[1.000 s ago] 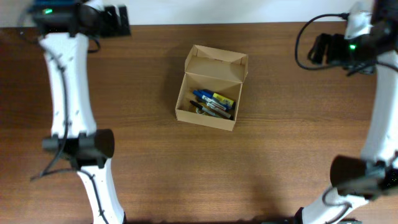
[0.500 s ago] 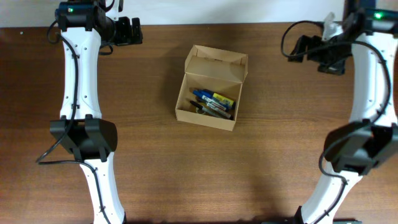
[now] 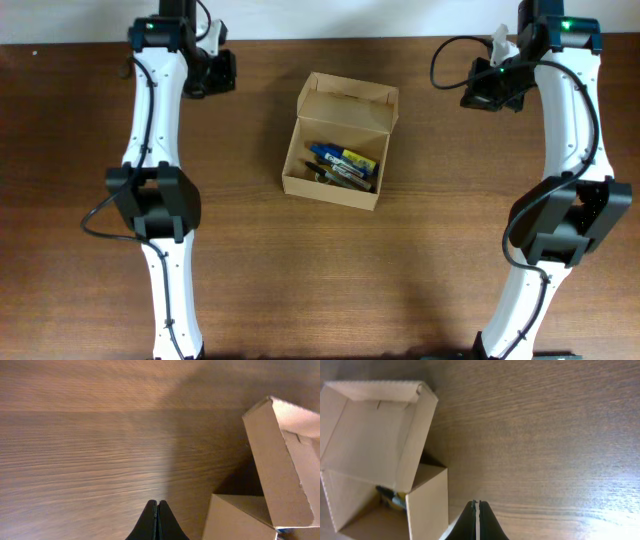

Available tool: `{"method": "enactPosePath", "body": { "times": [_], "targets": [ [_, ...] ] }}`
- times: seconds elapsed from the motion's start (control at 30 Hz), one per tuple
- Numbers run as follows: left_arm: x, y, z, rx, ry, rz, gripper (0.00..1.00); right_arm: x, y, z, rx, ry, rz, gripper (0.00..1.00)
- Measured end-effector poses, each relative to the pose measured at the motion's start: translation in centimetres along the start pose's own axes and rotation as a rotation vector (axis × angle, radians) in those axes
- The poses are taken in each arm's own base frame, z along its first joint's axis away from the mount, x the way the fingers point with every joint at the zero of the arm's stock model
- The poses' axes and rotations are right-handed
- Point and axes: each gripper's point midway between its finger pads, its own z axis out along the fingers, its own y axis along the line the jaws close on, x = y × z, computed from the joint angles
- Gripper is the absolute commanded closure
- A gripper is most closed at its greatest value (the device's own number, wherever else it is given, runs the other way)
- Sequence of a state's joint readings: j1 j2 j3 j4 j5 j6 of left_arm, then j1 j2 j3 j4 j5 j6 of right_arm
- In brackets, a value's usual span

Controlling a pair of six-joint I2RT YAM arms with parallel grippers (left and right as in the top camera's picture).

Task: Pack container
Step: 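Move both grippers down to the box's left and right lid flaps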

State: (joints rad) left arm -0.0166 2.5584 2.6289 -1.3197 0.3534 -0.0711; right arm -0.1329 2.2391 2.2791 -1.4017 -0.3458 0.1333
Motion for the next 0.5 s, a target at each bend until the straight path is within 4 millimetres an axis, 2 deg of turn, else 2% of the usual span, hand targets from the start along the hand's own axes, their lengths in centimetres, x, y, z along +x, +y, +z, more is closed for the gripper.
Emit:
{"method": "enactPosePath", "body": {
  "times": [0.2, 0.37, 0.5],
  "targets": [
    [1.7, -1.6, 3.9, 0.183, 0.093, -0.038, 0.98, 0.2, -0.7, 2.8, -0.045, 0.065, 0.061, 0.96],
    [3.2, -2.7, 6.7, 0.327, 0.168, -0.083, 0.98, 0.9, -0.8, 6.7, -0.118, 0.158, 0.107, 0.96],
    [4.3, -3.3, 8.2, 0.414, 0.217, -0.122, 0.98, 1.4, -0.4, 9.7, -0.201, 0.225, 0.144, 0.96]
  ]
}}
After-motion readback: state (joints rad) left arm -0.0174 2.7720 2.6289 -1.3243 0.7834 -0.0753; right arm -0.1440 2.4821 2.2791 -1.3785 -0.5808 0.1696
